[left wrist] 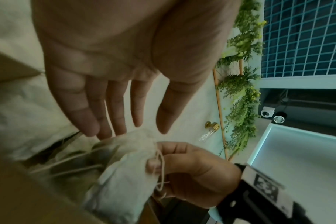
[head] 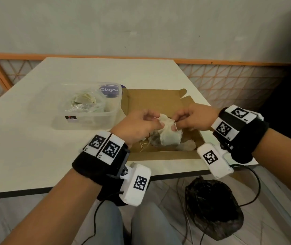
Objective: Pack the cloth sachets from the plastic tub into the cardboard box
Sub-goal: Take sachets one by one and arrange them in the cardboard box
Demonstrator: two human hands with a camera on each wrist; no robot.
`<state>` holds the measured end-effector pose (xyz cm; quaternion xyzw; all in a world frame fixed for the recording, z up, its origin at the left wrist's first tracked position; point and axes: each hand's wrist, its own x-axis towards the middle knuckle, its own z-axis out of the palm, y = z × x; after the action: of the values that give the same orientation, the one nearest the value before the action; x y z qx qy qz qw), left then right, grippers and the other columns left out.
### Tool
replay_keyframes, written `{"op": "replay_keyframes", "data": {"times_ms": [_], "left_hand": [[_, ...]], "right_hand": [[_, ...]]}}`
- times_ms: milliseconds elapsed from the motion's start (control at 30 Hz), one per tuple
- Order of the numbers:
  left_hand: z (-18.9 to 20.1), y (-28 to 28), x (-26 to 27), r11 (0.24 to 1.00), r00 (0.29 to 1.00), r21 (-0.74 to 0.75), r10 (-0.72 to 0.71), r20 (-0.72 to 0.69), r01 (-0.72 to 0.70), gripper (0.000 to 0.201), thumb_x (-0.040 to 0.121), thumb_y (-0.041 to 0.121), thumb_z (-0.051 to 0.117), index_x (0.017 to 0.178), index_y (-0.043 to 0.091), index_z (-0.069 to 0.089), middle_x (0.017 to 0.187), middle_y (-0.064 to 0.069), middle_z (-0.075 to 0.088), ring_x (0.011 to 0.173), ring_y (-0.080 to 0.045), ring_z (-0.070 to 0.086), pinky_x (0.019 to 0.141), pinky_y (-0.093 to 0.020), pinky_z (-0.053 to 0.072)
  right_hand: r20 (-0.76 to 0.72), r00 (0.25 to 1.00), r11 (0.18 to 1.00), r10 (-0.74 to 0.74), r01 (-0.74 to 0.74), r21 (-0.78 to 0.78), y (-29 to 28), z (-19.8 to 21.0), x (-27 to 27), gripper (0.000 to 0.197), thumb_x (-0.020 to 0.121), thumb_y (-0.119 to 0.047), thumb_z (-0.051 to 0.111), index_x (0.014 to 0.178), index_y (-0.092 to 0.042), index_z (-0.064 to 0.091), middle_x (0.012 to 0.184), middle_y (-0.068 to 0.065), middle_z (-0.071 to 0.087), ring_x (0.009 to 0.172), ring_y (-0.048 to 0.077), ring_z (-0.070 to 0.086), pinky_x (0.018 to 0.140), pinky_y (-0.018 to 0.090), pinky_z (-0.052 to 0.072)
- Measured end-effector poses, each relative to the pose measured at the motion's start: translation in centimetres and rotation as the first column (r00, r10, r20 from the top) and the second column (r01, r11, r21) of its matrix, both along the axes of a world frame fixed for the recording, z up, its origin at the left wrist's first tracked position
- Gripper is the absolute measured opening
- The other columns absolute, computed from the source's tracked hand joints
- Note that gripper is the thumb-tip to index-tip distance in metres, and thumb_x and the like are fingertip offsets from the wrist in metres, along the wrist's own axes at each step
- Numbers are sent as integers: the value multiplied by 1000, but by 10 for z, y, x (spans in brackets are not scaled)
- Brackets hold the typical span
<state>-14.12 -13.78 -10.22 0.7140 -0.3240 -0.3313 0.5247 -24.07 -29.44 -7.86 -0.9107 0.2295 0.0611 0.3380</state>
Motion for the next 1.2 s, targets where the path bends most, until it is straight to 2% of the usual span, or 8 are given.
{"op": "replay_keyframes", "data": {"times_ms": [167, 267, 367, 500, 700, 867, 933, 1200], "left_hand": [[5, -5, 5, 985, 992, 160, -88, 93, 72, 36, 84, 20, 69, 118, 16, 58, 108, -2, 67, 95, -16, 63, 84, -31, 51], [7, -4, 7, 987, 993, 156, -57, 106, 40, 13, 86, 16, 67, 99, 13, 67, 93, -9, 67, 84, -19, 59, 78, -32, 50], [3, -3, 12, 990, 997, 143, -23, 77, 12, 21, 86, 14, 67, 99, -3, 67, 83, -12, 60, 77, -22, 54, 69, -29, 50], [0, -4, 13, 985, 999, 172, -15, 51, 6, 8, 84, 19, 71, 82, 12, 67, 75, -6, 61, 71, -19, 56, 77, -35, 55], [-2, -9, 10, 981, 997, 193, -42, 67, 29, 17, 87, 25, 67, 94, 9, 67, 62, 2, 59, 52, -8, 55, 55, -19, 49], [-4, -12, 2, 969, 988, 211, -145, 48, 132, 18, 89, 27, 63, 104, 17, 64, 96, -1, 70, 78, -10, 65, 63, -18, 51], [-4, -15, 2, 983, 988, 172, -91, 125, 69, 23, 84, 30, 70, 102, 18, 62, 93, -1, 65, 81, -13, 61, 75, -26, 49], [4, -27, -8, 972, 959, 184, -183, 217, 144, 20, 79, 20, 75, 95, 12, 66, 78, 4, 60, 68, -6, 54, 62, -14, 43]], "right_hand": [[72, 997, 984, 8, -21, 176, -1, 7, 6, 8, 82, -5, 65, 90, -6, 65, 69, 6, 56, 53, 11, 44, 50, 18, 35], [116, 993, 975, -20, -6, 220, -2, 8, 7, 8, 82, -3, 65, 89, -5, 65, 67, 8, 56, 49, 13, 43, 51, 22, 36], [125, 991, 973, -43, 13, 228, -5, 5, 6, 11, 80, -2, 66, 89, -8, 67, 71, 12, 60, 51, 14, 45, 51, 22, 37], [105, 992, 974, -70, 46, 222, -5, -4, 1, 12, 78, -7, 70, 85, -15, 67, 80, 16, 65, 64, 18, 53, 54, 20, 41], [115, 988, 972, -104, 76, 224, -5, -14, -10, 7, 77, -10, 73, 80, -14, 67, 68, 4, 65, 63, 15, 52, 54, 17, 40], [142, 978, 982, -153, 134, 136, -16, -17, -21, 2, 79, -13, 71, 78, -15, 72, 63, 0, 64, 57, 7, 54, 50, 11, 41], [148, 973, 972, -175, 147, 182, -17, -15, -24, 1, 79, -14, 71, 79, -13, 72, 61, 0, 62, 56, 8, 52, 51, 14, 42], [209, 944, 916, -256, 168, 364, -8, -10, -17, 7, 80, -8, 68, 76, -3, 67, 59, 8, 50, 49, 12, 41, 47, 19, 34]]}}
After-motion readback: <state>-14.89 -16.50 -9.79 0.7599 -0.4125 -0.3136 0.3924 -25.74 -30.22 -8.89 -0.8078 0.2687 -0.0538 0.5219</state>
